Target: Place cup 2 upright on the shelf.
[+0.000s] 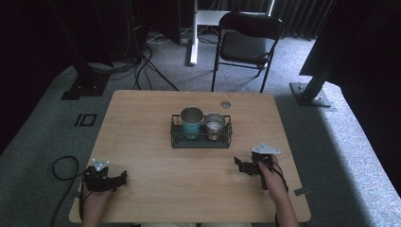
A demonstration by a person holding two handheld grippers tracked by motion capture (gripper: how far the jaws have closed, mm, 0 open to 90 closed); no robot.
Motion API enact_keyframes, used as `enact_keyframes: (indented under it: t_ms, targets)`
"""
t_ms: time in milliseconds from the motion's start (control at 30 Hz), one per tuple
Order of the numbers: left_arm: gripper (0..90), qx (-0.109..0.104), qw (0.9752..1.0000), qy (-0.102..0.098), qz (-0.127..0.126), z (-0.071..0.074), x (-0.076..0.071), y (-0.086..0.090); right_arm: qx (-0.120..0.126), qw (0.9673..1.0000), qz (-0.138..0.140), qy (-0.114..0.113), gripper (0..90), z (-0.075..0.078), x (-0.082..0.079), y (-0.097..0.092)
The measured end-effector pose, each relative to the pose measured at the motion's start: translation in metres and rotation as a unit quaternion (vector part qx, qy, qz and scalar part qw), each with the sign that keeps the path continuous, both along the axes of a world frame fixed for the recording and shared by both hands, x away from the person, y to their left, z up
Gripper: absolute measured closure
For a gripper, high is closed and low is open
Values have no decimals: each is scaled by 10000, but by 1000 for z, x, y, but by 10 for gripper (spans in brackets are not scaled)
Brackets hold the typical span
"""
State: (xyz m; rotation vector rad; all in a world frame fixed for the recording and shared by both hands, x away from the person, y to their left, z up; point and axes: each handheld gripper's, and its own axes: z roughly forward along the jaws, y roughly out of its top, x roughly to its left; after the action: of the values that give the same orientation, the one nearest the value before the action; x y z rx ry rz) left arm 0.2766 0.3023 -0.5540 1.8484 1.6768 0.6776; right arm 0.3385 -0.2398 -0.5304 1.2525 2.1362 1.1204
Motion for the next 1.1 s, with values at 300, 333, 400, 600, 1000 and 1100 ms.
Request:
enact_keyframes:
  t_ms: [300, 333, 400, 600, 1000, 1100]
  targets:
    - [18, 0, 10000, 0, 1, 0, 0, 0, -28, 9998, -148, 97, 129, -6, -8, -11]
    - [18, 1, 10000, 0, 0, 0, 0, 0, -41, 9998, -146, 118, 129, -7, -9, -12]
    - [19, -1, 10000, -1, 1, 0, 0, 0, -91, 9997, -152, 150, 129, -9, -11, -15]
    - [18, -1, 10000, -1, 1, 0, 0, 0, -89, 9995, -261, 157, 129, -11, -17, -25]
    - [19, -1, 10000, -1, 2, 0, 0, 0, -158, 9987, -441, 197, 129, -17, -29, -41]
    - [19, -1, 10000, -1, 1, 0, 0, 0, -154, 9982, -518, 241, 129, -20, -31, -44]
